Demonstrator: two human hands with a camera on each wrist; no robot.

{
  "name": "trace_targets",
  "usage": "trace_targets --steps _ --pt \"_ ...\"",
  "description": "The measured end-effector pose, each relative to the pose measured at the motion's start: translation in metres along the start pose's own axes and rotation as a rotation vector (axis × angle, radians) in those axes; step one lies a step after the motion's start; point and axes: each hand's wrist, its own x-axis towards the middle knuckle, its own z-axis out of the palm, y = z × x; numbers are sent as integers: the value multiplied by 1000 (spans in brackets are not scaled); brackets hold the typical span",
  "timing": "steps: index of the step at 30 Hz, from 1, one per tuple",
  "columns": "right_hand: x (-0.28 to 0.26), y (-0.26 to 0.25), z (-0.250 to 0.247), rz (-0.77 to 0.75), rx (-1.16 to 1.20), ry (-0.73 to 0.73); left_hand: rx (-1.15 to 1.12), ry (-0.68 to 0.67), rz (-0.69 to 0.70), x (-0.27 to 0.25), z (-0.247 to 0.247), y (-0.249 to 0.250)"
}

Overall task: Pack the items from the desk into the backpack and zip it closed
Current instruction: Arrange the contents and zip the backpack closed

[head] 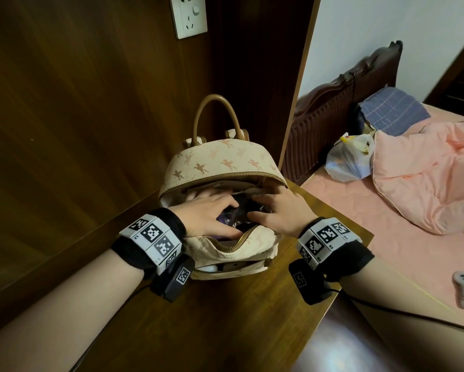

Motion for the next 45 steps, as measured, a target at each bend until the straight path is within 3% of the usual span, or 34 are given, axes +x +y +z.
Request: trace_targets --steps 9,13,22,26,29,32,37,45 --pt "0 5 5 45 49 -27 -5 31 -26 -10 -13 -3" --pt "-1 6 6 32 63 -10 -24 90 141 -27 -38 10" --pt "-4 3 7 -45 -28 6 -494 104 147 -1 -78 23" --pt "-8 1 9 -46 -17 18 -264 134 136 24 -71 21" --pt "-10 4 14 -38 20 42 -218 170 112 34 -72 10" --pt "-10 5 18 -40 38 52 -242 136 84 38 -77 -1" --pt "-9 8 24 -50 37 98 -206 17 159 45 -84 4" --pt "-7 8 32 -41 227 126 49 168 255 65 -77 13"
